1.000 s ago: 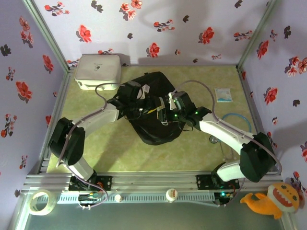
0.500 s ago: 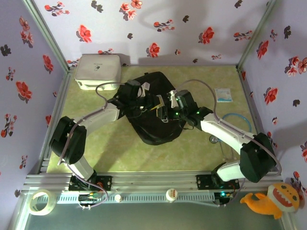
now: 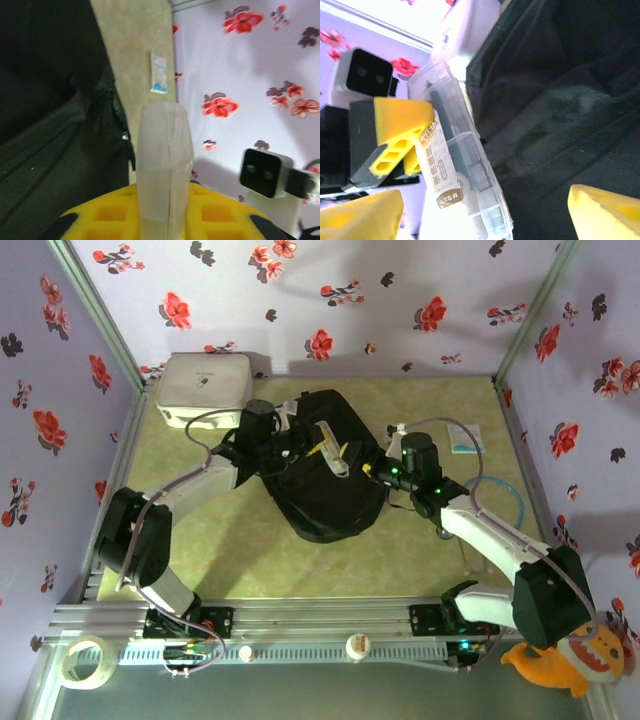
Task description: Pack books, pencil case, and school supplies into a backpack
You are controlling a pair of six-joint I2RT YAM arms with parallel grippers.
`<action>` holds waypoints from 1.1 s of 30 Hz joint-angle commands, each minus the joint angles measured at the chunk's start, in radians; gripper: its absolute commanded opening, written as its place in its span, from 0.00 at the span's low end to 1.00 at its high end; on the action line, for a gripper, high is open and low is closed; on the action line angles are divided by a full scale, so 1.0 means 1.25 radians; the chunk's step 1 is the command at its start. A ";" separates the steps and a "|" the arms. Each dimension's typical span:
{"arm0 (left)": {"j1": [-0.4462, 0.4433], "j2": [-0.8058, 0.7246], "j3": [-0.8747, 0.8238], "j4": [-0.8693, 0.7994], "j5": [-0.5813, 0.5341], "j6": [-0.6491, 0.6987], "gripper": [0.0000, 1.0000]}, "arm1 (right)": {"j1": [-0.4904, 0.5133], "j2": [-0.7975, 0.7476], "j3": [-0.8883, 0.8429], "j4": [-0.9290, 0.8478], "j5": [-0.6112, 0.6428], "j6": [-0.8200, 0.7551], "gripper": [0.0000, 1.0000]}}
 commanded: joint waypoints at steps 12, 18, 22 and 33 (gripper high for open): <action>0.003 -0.058 -0.035 0.293 -0.025 -0.208 0.16 | -0.002 0.021 -0.001 0.359 -0.087 0.319 0.67; -0.003 -0.073 -0.040 0.295 -0.022 -0.214 0.16 | -0.003 0.036 0.001 0.399 -0.102 0.338 0.49; -0.003 -0.083 -0.052 0.295 -0.022 -0.220 0.17 | -0.003 0.045 0.000 0.422 -0.102 0.336 0.38; 0.004 -0.112 -0.059 0.208 -0.021 -0.154 0.34 | -0.003 0.009 -0.001 0.336 -0.069 0.250 0.25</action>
